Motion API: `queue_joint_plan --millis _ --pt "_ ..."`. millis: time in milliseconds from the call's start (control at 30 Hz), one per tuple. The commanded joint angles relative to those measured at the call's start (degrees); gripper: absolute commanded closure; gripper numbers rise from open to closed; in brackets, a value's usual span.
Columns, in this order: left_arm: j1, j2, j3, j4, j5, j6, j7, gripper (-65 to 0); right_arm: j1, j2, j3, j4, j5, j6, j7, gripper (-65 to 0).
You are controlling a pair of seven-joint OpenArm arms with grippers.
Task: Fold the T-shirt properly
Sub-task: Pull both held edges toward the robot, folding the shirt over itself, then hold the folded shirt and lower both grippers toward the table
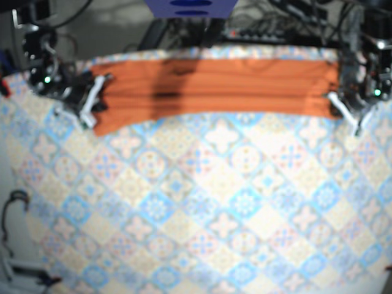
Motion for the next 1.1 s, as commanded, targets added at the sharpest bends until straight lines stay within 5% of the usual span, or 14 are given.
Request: queue_joint_plan --millis 0,467,700,1067 --pt "-0.5 -1.6 -0.6 0.8 0.7 0.6 -0.8 0.0 -0.2 1.1 0.7 1.2 0.1 -0.6 0.7 0.0" --pt "-0.6 -1.6 -0.5 0.8 0.7 0.6 -0.9 0.0 -2.3 -3.0 0.8 6.2 -0.1 -0.8 -3.6 0.0" --pt "-0.8 -1.7 1.5 0.8 0.6 0.6 -1.0 0.0 -2.4 -6.5 0.7 6.2 -6.7 -2.4 -6.2 0.0" --pt "-0.9 -1.6 5.9 0.7 2.1 0.7 -3.7 0.0 -4.8 -7.4 0.9 9.2 -9.4 -4.1 -8.7 0.0"
